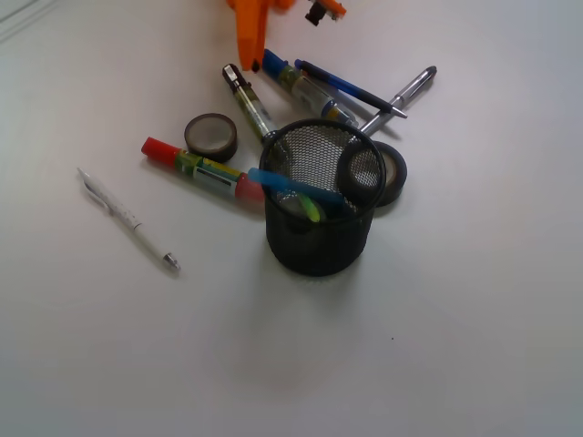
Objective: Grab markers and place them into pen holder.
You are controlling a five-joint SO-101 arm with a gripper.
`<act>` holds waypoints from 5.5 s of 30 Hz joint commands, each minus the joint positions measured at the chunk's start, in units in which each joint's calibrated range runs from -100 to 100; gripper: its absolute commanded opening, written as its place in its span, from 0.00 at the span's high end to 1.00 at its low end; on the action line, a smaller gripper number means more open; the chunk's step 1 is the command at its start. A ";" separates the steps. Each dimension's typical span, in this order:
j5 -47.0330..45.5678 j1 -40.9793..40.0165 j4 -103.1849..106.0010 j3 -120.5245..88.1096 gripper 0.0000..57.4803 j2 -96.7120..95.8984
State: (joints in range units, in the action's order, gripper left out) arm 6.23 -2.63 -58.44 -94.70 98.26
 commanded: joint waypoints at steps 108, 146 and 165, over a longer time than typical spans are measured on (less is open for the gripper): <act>-0.88 17.02 4.20 73.68 0.53 -110.71; -0.63 17.24 -15.05 100.31 0.99 -108.93; -1.07 18.59 -27.99 115.89 0.99 -107.82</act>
State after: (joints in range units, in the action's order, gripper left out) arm 5.30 16.61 -86.35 18.96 -12.46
